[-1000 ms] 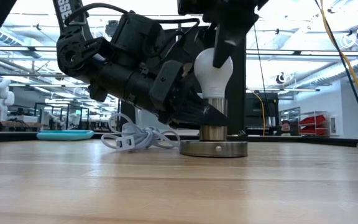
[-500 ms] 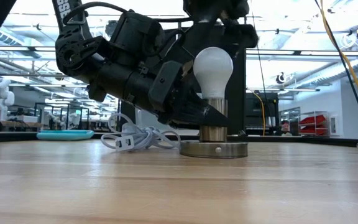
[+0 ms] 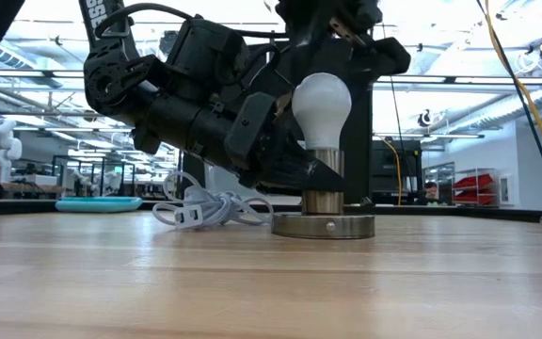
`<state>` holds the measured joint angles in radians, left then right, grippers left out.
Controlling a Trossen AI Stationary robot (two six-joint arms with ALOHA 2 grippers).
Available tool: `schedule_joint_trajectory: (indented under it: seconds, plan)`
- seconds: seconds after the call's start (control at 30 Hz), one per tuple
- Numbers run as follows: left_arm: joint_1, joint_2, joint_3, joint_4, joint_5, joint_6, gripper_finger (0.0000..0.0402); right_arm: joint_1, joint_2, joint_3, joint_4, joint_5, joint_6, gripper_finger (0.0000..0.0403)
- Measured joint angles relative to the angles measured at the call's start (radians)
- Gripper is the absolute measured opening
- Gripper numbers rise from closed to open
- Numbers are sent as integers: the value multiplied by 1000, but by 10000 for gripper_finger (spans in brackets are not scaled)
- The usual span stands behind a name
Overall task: Screw lightbulb
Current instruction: Remove the light bulb from the lamp
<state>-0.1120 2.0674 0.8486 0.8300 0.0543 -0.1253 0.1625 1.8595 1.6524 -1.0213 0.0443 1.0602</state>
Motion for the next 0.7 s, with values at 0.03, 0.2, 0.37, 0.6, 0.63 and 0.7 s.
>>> schedule_joint_trajectory:
  seconds: [0.03,0.2,0.37,0.6,0.63,0.7]
  plan:
    - [0,0,0,1,0,0,175,-3,0,0,0,2,-13,329]
    - [0,0,0,8,-3,-4,175,-11,0,0,0,1,-89,285]
    - [0,1,-1,17,-8,0,175,-17,0,0,0,-3,-167,237]
    - [1,2,-1,18,-12,0,175,-37,0,1,-17,-40,-361,233]
    - [1,2,-1,18,-12,2,175,-39,0,1,-20,-48,-409,233]
    - [1,2,0,18,-12,3,175,-47,0,2,-24,-69,-500,233]
